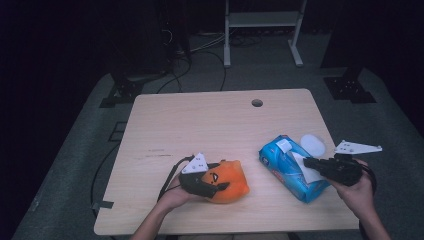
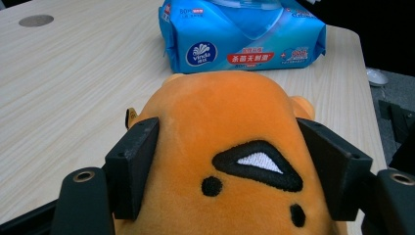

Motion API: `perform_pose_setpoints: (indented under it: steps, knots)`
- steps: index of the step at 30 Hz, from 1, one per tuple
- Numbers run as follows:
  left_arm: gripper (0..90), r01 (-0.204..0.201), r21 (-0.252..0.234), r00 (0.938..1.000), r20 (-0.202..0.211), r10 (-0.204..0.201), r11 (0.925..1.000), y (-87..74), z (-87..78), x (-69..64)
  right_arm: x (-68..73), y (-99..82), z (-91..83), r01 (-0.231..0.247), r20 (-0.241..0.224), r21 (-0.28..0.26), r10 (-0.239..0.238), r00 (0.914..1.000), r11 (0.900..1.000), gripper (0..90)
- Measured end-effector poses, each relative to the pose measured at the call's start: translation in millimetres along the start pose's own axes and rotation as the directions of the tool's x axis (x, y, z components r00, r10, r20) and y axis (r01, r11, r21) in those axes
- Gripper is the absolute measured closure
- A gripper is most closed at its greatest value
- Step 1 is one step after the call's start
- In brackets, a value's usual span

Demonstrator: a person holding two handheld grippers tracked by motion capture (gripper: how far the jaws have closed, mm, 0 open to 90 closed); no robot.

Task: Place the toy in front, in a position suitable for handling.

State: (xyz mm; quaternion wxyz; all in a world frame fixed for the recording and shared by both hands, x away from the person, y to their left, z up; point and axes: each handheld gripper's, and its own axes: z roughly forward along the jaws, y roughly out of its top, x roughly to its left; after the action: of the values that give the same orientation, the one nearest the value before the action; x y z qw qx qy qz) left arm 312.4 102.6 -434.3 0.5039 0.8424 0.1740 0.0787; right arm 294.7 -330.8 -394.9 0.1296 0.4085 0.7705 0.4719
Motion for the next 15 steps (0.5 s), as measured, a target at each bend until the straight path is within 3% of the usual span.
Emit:
perform_pose_setpoints:
  steps: [4,10,15]
  knots:
    - [27.2,-0.002,0.001,1.0,0.001,0.002,1.0,0.0,-0.1,0.0,4.3,8.5,-11.9,0.009,-0.016,-0.031,-0.01,0.9998,0.9995,85.9]
    - [26.3,-0.001,-0.001,1.0,0.001,0.001,1.0,-0.4,0.3,0.5,15.8,20.6,-27.7,0.06,-0.016,-0.041,-0.061,0.998,0.9973,85.8]
    - [25.9,-0.003,-0.003,1.0,0.002,0.003,1.0,-0.6,0.6,1.0,34.8,27.3,-30.7,0.105,-0.067,-0.039,-0.108,0.992,0.9937,85.8]
